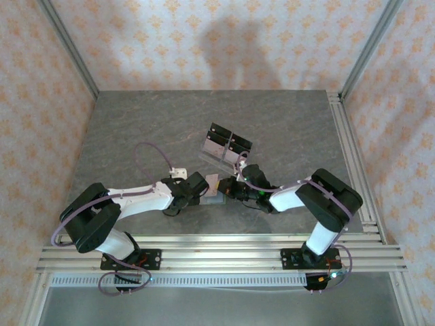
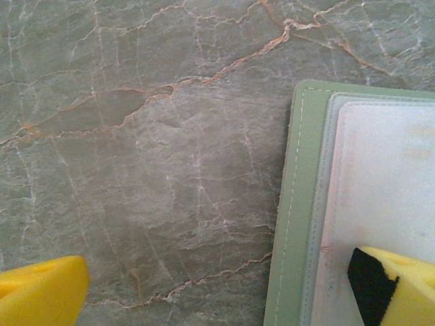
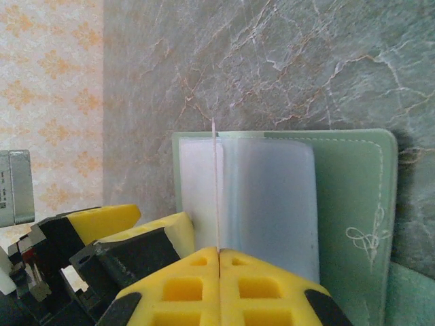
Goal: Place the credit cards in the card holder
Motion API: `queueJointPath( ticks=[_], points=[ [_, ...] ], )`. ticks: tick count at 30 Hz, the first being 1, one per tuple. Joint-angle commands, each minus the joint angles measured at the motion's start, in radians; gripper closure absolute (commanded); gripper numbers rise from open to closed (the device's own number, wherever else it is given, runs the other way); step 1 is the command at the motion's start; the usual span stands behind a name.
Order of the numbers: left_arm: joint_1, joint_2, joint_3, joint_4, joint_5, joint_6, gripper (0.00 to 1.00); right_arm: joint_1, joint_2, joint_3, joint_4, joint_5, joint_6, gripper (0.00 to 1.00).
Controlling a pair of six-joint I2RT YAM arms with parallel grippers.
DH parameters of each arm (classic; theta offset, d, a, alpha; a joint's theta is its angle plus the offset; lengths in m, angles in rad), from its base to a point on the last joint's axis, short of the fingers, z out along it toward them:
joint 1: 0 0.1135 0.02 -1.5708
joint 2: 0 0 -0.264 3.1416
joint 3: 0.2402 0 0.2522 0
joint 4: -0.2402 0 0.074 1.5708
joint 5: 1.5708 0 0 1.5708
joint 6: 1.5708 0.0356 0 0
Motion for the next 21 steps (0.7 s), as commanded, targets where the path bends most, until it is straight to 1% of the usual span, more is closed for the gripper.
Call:
queueJointPath(
  ticks=[1,21],
  points=[
    [-0.008,0.004,-0.018,-0.091,-0.044,-0.016,0.0,0.012,0.016,-0.015,0.077,-0.008,0.014,1.0],
    [-0.009,0.013,-0.014,-0.085,-0.046,-0.024,0.0,0.026,0.088,-0.017,0.137,-0.038,0.048,1.0]
  ],
)
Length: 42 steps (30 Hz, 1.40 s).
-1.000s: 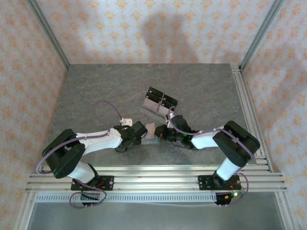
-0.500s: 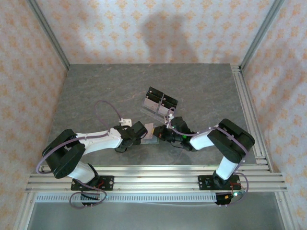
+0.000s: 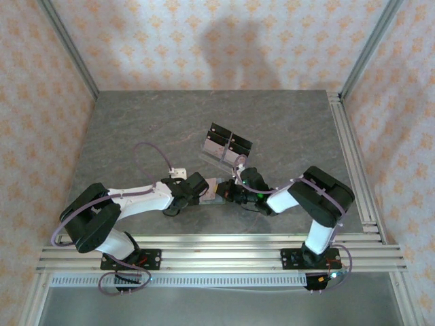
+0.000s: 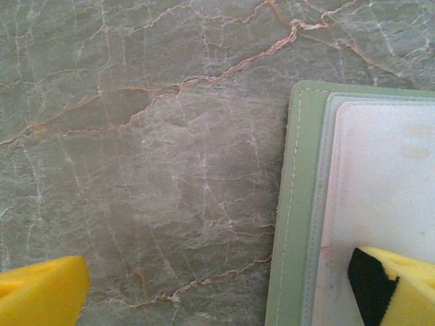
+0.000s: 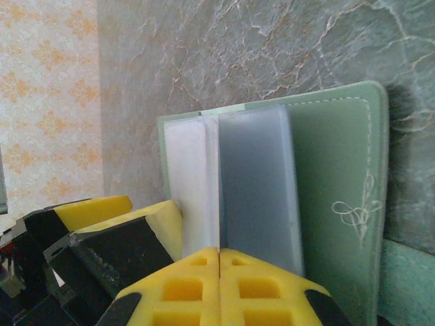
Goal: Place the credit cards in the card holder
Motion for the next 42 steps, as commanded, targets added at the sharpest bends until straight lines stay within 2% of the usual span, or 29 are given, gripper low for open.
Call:
queueJointPath(
  ticks=[1,6,13,17,25,36,42],
  points=[
    [-0.009,0.014,-0.015,-0.079,-0.042,-0.019,0.0,0.008,0.02,-0.004,0.061,-0.016,0.011,1.0],
    [-0.009,0.013,-0.012,-0.09,-0.048,-0.023,0.0,0.01,0.034,-0.001,0.085,-0.023,0.023,1.0],
    [-0.008,-0.027,0.018,-0.181,-0.143,-0.067,0.0,0.01,0.047,0.001,0.091,-0.027,0.03,1.0],
    [-0.009,-0.033,0.029,-0.198,-0.159,-0.069,0.0,0.01,0.058,0.004,0.091,-0.031,0.03,1.0],
    [-0.009,-0.024,0.03,-0.185,-0.148,-0.061,0.0,0.01,0.081,0.036,0.086,-0.061,0.033,1.0],
    [-0.005,-0.089,0.088,-0.207,-0.164,-0.036,0.0,0.01,0.061,0.052,0.073,-0.076,0.033,1.0],
    [0.052,-0.109,0.059,-0.2,-0.134,-0.03,0.0,0.01,0.04,0.067,0.05,-0.083,0.026,1.0]
  ],
)
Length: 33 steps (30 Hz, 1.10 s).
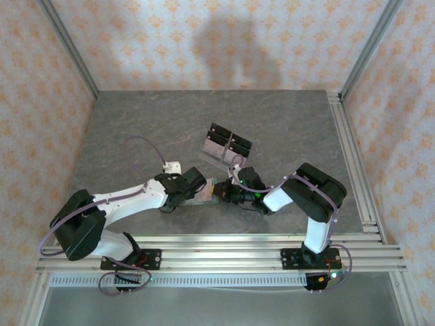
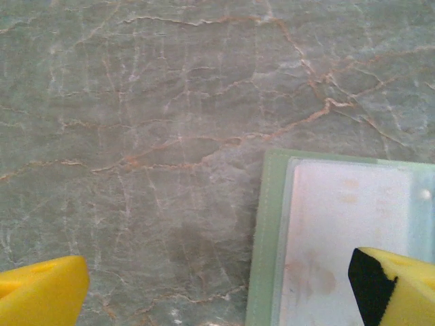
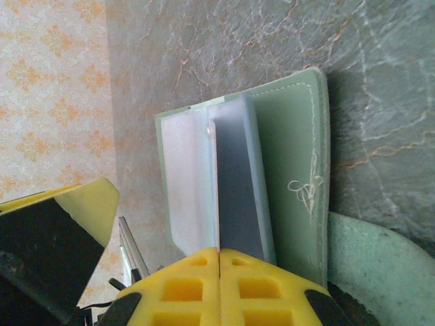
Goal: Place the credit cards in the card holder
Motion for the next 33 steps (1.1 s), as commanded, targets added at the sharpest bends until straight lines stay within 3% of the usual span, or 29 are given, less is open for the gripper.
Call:
queueJointPath(
  ticks=[1,12,33],
  points=[
    [0.038,-0.021,-0.025,-0.025,-0.017,0.013,0.0,0.005,-0.033,0.03,-0.001,-0.017,-0.01,1.0],
    [0.074,-0.018,-0.123,0.085,0.065,0.025,0.0,0.005,-0.071,0.062,-0.067,-0.021,-0.035,1.0],
    [0.074,-0.003,-0.152,0.109,0.071,0.015,0.0,0.005,0.008,0.083,-0.047,-0.024,-0.04,1.0]
  ],
)
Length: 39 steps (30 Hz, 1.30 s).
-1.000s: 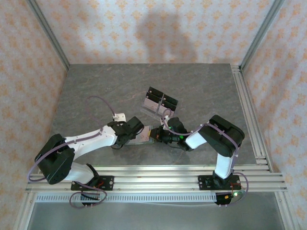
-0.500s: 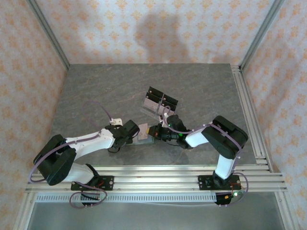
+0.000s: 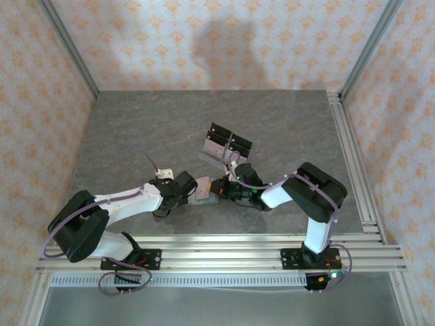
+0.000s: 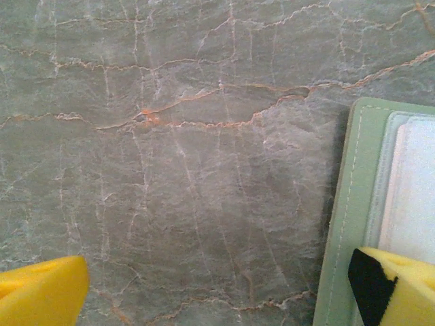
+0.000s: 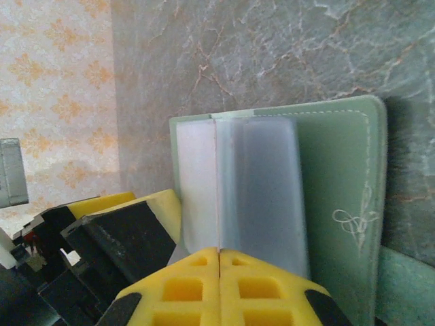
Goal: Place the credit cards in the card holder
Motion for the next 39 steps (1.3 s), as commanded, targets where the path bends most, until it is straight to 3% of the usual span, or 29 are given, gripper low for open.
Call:
queueJointPath(
  ticks=[1,39],
  points=[
    [0.01,0.008,-0.009,0.004,-0.01,-0.002,0.0,0.005,0.013,0.022,0.026,-0.011,-0.016,1.0],
    [0.011,0.018,-0.018,0.019,0.003,-0.008,0.0,0.02,0.094,0.056,0.065,-0.044,0.021,1.0]
  ],
)
